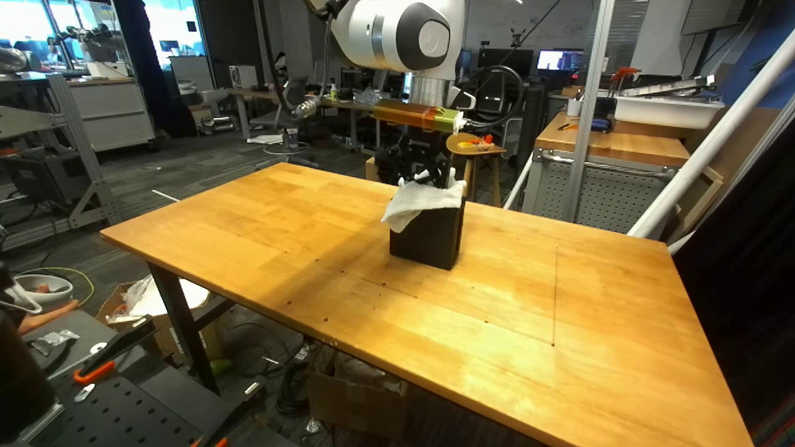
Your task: Put the towel in the box
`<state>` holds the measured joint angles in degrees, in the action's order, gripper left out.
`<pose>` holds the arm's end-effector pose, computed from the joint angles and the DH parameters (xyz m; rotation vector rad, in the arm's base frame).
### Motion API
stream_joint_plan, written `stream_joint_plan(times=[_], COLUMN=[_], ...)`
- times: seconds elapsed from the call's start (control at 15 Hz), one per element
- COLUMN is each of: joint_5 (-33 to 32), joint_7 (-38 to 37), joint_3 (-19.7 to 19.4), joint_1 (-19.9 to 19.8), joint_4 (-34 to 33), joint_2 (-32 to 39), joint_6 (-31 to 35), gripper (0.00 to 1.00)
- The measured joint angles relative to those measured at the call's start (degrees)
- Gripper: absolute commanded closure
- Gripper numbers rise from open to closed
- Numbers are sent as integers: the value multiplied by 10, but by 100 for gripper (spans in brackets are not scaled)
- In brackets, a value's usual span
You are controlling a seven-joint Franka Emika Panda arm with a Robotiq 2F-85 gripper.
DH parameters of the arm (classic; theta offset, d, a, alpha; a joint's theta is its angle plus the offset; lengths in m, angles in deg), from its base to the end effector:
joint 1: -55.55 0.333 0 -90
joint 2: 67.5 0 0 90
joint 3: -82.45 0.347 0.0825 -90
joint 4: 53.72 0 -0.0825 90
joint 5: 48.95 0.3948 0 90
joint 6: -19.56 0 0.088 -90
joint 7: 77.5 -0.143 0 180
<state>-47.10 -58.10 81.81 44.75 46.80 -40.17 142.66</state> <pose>0.6581 -0.1303 0.2765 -3.0914 -0.1876 0.1150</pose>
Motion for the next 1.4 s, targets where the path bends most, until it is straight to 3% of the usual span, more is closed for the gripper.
stream_joint_plan(times=[0.87,1.0,1.4], joint_5=[3,8,11], joint_7=[0,0,0], joint_3=[4,4,3], joint_1=[-2,-4,-10], joint_4=[-54,-57,-57], joint_2=[60,59,15], joint_6=[-37,-40,-46], gripper=[100,74,29])
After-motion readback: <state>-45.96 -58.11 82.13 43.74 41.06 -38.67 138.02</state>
